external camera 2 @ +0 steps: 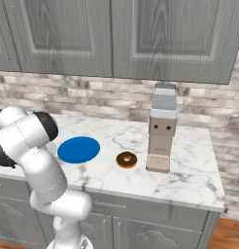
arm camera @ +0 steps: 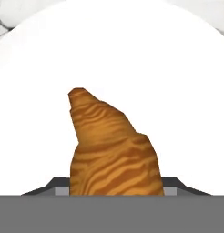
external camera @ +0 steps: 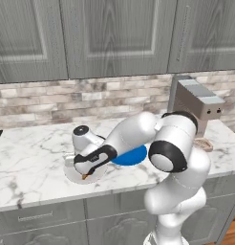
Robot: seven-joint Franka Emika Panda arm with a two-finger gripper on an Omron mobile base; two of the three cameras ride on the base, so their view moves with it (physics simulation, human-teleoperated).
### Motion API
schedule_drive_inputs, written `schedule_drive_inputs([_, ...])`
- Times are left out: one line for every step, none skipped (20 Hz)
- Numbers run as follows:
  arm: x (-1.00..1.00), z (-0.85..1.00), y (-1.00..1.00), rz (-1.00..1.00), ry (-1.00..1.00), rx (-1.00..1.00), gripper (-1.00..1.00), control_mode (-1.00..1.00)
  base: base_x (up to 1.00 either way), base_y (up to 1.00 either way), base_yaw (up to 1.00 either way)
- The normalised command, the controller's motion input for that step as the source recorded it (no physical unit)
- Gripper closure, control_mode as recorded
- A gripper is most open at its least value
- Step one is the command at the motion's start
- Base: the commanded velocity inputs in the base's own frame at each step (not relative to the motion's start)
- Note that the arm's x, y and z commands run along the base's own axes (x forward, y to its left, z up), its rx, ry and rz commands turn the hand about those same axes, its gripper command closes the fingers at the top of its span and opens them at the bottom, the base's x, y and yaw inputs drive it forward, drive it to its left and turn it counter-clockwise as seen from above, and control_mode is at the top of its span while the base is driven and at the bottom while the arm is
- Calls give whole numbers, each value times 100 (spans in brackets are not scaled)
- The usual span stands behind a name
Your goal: Place the pastries on the plates.
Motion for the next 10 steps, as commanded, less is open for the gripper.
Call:
schedule_drive_inputs([0,-10,0,0,0,0,-100,-100,0,0,0])
schedule_drive_inputs([0,-7,0,0,0,0,-100,-100,0,0,0])
schedule_drive_inputs([0,-5,0,0,0,0,-100,-100,0,0,0])
schedule_drive_inputs([0,0,0,0,-2,0,-100,-100,0,0,0])
schedule_drive_inputs([0,0,0,0,-2,0,-100,-100,0,0,0])
schedule_drive_inputs([0,0,0,0,-1,0,-100,-100,0,0,0])
schedule_drive_inputs([0,0,0,0,0,0,-100,-100,0,0,0])
schedule_drive_inputs([0,0,0,0,0,0,-100,-100,0,0,0])
schedule_drive_inputs([0,0,0,0,0,0,-100,-100,0,0,0])
schedule_drive_inputs([0,0,0,0,0,0,-100,-100,0,0,0])
